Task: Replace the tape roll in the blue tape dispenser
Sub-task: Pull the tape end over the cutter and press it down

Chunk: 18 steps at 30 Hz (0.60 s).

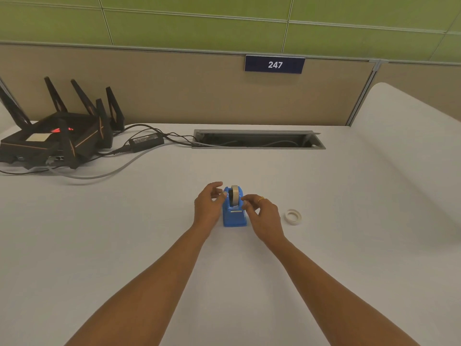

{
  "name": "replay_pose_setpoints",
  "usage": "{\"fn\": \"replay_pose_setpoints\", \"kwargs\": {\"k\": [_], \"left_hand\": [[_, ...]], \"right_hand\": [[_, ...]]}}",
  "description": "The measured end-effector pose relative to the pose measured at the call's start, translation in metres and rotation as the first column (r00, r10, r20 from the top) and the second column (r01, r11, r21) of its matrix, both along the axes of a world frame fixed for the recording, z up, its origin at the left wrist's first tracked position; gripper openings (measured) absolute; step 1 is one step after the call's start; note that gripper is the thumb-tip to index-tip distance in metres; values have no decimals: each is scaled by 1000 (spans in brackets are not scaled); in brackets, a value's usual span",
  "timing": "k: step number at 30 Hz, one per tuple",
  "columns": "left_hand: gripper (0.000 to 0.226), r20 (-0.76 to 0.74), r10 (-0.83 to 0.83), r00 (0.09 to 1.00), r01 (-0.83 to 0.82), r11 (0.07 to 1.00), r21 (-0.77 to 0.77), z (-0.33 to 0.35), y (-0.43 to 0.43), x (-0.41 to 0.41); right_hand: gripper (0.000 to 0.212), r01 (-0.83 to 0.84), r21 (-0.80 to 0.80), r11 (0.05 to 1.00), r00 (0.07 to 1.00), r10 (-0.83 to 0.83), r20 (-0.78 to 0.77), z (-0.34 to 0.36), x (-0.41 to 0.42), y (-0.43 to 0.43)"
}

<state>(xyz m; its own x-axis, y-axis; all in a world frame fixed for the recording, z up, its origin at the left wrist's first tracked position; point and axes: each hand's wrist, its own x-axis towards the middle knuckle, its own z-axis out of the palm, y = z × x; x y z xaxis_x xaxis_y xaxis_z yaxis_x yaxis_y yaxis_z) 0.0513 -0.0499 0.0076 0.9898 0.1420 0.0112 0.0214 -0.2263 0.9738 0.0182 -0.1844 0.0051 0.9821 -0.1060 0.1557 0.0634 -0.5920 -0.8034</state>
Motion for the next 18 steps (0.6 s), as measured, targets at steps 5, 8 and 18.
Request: {"fn": "replay_pose_setpoints", "kwargs": {"k": [5, 8, 18], "left_hand": [[14, -14, 69, 998, -67, 994, 81, 2, 1, -5], [11, -45, 17, 999, -11, 991, 137, 5, -2, -8], [25, -169, 2, 986, 18, 993, 117, 21, -7, -10]], "right_hand": [[23, -14, 59, 998, 1000, 14, 3, 1, -1, 2], [22, -25, 89, 996, 1000, 24, 12, 2, -1, 3], [20, -51, 181, 982, 999, 48, 23, 7, -2, 5]]}}
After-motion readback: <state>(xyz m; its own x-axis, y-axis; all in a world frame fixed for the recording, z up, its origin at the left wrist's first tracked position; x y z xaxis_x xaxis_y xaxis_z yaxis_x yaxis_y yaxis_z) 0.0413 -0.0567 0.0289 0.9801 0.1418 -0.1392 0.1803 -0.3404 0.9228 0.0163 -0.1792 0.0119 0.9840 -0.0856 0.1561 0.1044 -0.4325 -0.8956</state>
